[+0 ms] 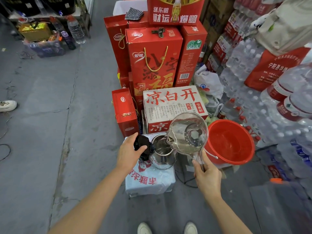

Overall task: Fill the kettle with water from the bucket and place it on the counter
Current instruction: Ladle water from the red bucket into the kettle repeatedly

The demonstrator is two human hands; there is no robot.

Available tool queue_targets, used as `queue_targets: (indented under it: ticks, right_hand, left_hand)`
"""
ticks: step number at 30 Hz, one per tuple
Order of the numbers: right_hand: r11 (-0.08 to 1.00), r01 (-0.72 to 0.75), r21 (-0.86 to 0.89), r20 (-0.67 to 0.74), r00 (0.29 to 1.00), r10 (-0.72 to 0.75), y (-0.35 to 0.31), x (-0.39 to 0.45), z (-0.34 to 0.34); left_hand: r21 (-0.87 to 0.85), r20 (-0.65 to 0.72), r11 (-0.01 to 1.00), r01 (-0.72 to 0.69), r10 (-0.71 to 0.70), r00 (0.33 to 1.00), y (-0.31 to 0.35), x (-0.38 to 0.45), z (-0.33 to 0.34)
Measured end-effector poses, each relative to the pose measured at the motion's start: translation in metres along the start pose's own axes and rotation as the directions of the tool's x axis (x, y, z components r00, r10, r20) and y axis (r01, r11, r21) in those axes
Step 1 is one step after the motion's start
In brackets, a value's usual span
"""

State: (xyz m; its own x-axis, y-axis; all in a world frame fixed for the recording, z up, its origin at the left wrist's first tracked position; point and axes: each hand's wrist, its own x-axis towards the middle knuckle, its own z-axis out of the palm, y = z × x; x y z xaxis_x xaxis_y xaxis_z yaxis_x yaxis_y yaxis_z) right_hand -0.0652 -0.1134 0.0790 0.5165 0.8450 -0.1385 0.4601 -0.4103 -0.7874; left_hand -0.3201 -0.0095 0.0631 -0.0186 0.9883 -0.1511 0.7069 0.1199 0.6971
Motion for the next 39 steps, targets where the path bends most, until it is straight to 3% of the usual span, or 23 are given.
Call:
queue_targets:
  ticks: [10, 18, 25, 30, 35, 37, 39]
  right_hand:
    - [0.965, 0.103, -0.241, -0.003, 0.994, -0.107, -0.017, -0.002, 0.001]
    - [0.880, 0.262, -0.396, 0.018, 0.960, -0.278, -0.022, -0.004, 0.009]
    - [0.740, 0.394, -0.545, 0.021, 0.889, -0.458, -0.028, -0.002, 0.007]
    - [0.548, 0.473, -0.690, 0.113, 0.818, -0.565, -0.017, 0.003, 0.010]
    - [0.456, 0.541, -0.707, 0.160, 0.750, -0.642, -0.014, 0.002, 0.012]
    - [0.460, 0.559, -0.690, 0.197, 0.756, -0.624, -0.010, 0.003, 0.013]
    - [0.619, 0.508, -0.599, 0.211, 0.846, -0.490, -0.014, 0.000, 0.010]
  left_hand:
    - [0.001, -0.002, 1.000, 0.008, -0.008, 1.000, 0.001, -0.001, -0.001]
    - [-0.021, -0.001, 0.999, 0.033, -0.033, 0.999, 0.001, -0.002, -0.001]
    - [-0.031, 0.017, 0.998, 0.052, -0.051, 0.999, 0.002, -0.003, -0.003]
    - [-0.041, 0.021, 0.997, 0.060, -0.059, 0.998, 0.002, -0.003, -0.003]
    - [-0.044, 0.034, 0.997, 0.069, -0.068, 0.997, 0.002, -0.004, -0.002]
    - [-0.039, 0.035, 0.997, 0.072, -0.071, 0.997, 0.004, -0.005, -0.003]
    - [-0.033, 0.036, 0.996, 0.080, -0.079, 0.996, 0.006, -0.005, -0.003]
